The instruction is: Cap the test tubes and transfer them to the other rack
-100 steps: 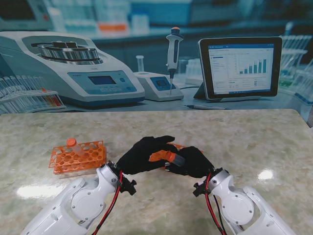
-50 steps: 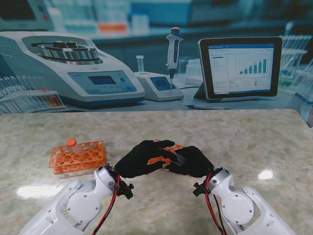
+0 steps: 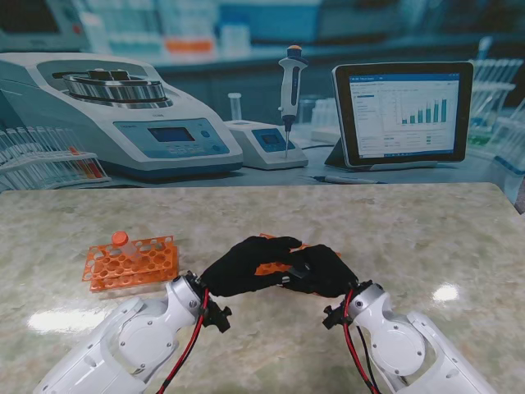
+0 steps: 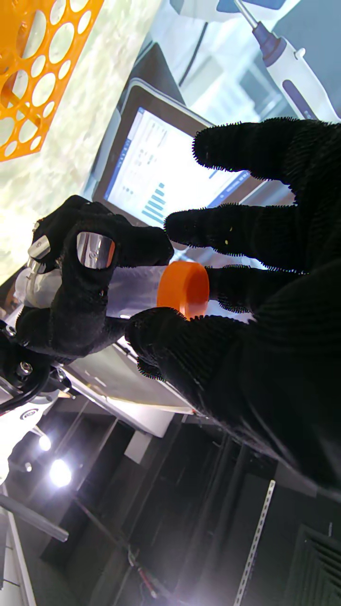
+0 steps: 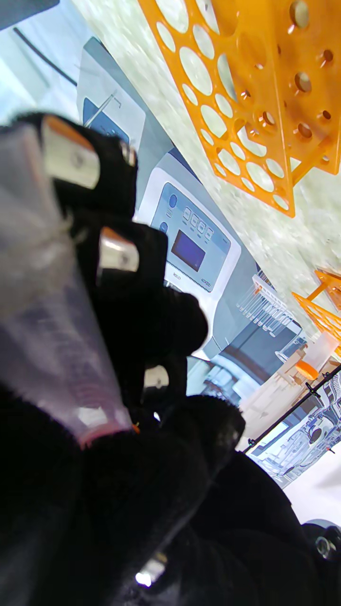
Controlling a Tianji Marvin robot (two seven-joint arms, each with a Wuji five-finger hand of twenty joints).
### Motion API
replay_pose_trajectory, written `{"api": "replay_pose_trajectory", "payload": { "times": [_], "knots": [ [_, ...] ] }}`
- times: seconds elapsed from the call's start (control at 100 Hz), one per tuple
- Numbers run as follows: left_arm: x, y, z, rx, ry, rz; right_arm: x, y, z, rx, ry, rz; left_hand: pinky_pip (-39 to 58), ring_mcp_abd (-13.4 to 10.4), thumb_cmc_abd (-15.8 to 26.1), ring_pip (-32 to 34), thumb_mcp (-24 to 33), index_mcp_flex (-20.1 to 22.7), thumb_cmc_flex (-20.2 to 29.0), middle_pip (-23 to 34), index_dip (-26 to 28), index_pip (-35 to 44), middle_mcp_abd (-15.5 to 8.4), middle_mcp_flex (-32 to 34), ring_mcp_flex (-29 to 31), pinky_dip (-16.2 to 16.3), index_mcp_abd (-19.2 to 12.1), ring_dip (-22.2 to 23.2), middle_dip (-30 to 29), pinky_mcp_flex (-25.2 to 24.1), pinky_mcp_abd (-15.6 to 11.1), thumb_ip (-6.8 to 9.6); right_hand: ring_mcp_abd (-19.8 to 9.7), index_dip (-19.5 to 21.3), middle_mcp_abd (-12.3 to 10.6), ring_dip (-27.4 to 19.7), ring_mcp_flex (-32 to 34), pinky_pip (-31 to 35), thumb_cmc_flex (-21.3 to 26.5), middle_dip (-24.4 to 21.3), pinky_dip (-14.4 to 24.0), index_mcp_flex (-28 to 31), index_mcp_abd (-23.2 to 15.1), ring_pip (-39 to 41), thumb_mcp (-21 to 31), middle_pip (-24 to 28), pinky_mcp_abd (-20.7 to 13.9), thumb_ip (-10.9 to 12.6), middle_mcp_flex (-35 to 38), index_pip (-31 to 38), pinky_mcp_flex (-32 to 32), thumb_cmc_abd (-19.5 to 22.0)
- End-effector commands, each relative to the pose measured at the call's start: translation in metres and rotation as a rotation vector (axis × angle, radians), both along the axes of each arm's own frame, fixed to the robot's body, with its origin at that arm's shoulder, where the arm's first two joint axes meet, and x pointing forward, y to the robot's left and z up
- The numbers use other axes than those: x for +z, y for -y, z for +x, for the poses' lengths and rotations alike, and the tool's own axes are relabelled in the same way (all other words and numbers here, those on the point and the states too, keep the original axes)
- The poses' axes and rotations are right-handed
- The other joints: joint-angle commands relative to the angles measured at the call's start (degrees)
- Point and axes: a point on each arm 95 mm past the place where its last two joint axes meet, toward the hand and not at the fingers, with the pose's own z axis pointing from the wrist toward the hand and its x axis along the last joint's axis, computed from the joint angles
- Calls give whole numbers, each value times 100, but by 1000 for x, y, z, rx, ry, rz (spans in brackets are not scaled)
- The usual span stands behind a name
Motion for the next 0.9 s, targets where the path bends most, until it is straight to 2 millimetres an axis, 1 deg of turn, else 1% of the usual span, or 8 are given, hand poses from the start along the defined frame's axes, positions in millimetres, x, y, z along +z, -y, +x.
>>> {"api": "replay_pose_trajectory", "payload": {
  "times": [0.0, 0.06, 0.12, 0.16, 0.33, 0.44, 0.51, 0.89],
  "knots": [
    [-1, 0, 2, 0, -5, 15, -2, -3, -3, 9, -6, 6, 306, -266, 156, 240, 18, 136, 364, 64, 109, 122, -113, 122, 161, 210, -16, 297, 179, 41, -49, 195, -1065, 203, 123, 189, 363, 1107, 308, 107, 88, 255, -283, 966, -40, 14, -342, -126, 251, 355, 360, 45],
    [-2, 0, 3, 3, -4, 23, -2, -3, -4, 10, -3, 7, 580, -387, 198, 572, 165, 167, 612, 170, 190, 224, -156, 218, 246, 371, -47, 744, 342, 131, -115, 196, -1065, 203, 124, 189, 363, 1107, 308, 107, 88, 255, -285, 966, -40, 14, -342, -126, 254, 353, 360, 47],
    [-3, 0, 4, 6, -1, 31, -2, -3, -4, 11, -1, 8, 894, -403, 62, 650, 161, 188, 808, 248, 288, 325, -217, 322, 407, 543, -43, 2036, 513, 225, -178, 114, -1065, 203, 121, 189, 363, 1107, 308, 107, 88, 255, -285, 966, -39, 14, -342, -125, 253, 353, 360, 46],
    [-3, 0, 4, 6, -3, 34, -1, -3, -4, 11, 0, 9, 1133, -413, -29, 758, 154, 194, 892, 323, 346, 392, -244, 387, 521, 675, -19, 2497, 599, 298, -216, 94, -1065, 203, 121, 189, 363, 1107, 307, 107, 88, 255, -285, 966, -39, 14, -342, -125, 253, 353, 360, 44],
    [-4, 2, 7, 10, -12, 39, -1, -4, -5, 13, 4, 10, 2160, -560, -160, 999, 483, 50, 900, 728, 694, 687, -485, 705, 1111, 1172, 324, 3540, 1130, 670, -432, 2, -1065, 203, 120, 188, 363, 1107, 305, 105, 88, 255, -285, 966, -37, 9, -342, -126, 252, 352, 360, 41],
    [-5, 4, 8, 6, -25, 40, -1, -4, -6, 17, 5, 12, 2739, -729, 230, 1596, 306, -33, 900, 752, 997, 917, -516, 1097, 1340, 1361, 584, 3632, 2536, 1005, -555, 31, -1065, 204, 119, 188, 363, 1107, 307, 106, 88, 255, -285, 966, -38, 10, -342, -126, 253, 352, 360, 41],
    [-6, 6, 9, -3, -35, 43, -1, -5, -7, 21, 4, 20, 3377, -914, 526, 2646, -6, -85, 902, 558, 1294, 1115, -562, 1431, 1250, 1579, 580, 3505, 3509, 1268, -688, 138, -1063, 204, 129, 188, 363, 1107, 310, 106, 88, 255, -285, 964, -36, 10, -342, -126, 253, 352, 360, 40],
    [-5, 11, 8, -28, -58, 65, 1, -8, -12, 43, 5, 41, 5214, -1424, 955, 4877, 1105, 51, 902, 1818, 1997, 2225, -318, 1973, 1844, 2449, 688, 3405, 4394, 2347, -890, -28, -1054, 202, 117, 185, 362, 1101, 291, 104, 85, 244, -292, 959, -38, 9, -340, -133, 253, 342, 359, 44]
  ]
}}
